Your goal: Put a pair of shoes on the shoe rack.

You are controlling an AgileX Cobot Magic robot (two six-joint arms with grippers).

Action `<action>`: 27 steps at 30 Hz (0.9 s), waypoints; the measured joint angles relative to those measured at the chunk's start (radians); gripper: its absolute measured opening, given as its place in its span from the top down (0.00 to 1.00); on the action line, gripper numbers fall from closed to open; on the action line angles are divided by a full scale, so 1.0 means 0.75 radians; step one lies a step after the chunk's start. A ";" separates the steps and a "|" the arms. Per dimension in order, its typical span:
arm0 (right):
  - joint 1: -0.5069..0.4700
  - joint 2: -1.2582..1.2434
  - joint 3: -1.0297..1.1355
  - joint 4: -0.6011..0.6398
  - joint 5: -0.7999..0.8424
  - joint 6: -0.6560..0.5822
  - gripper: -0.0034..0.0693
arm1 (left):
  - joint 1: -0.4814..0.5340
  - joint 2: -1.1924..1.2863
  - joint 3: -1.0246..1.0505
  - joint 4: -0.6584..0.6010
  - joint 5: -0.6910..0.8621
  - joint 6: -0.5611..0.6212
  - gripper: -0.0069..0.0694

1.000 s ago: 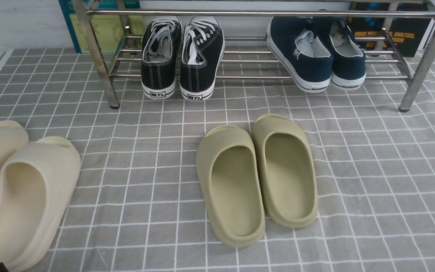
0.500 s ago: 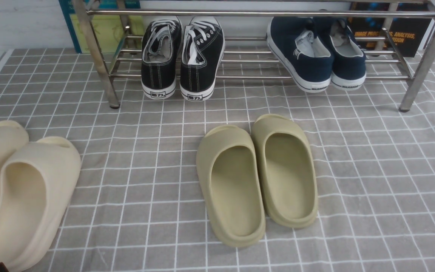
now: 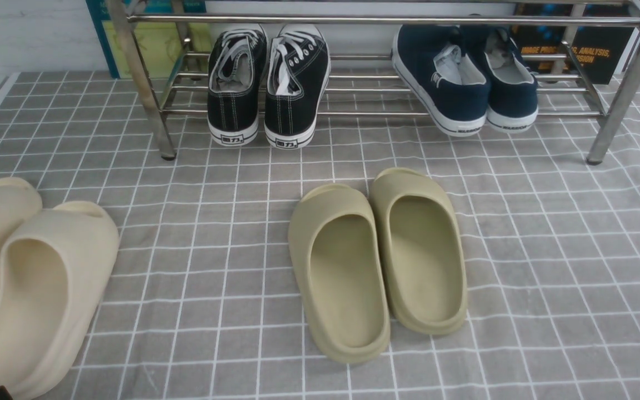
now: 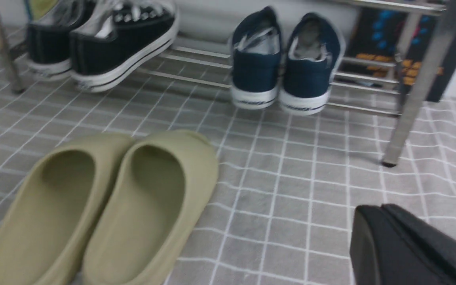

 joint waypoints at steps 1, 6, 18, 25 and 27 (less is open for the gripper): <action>-0.081 -0.105 0.129 -0.037 -0.084 0.069 0.96 | 0.000 0.000 0.000 0.000 0.000 0.000 0.60; -0.232 -0.325 0.366 -0.238 -0.146 0.303 0.96 | 0.000 0.000 0.000 0.000 0.000 0.000 0.60; -0.284 -0.386 0.444 -0.347 0.108 0.454 0.96 | 0.000 0.000 0.000 0.000 0.000 0.000 0.60; -0.265 -0.386 0.435 -0.347 0.150 0.452 0.96 | 0.000 0.000 0.000 0.000 0.000 0.000 0.60; -0.235 -0.386 0.435 -0.349 0.152 0.452 0.96 | 0.000 0.000 0.000 0.000 0.000 0.000 0.60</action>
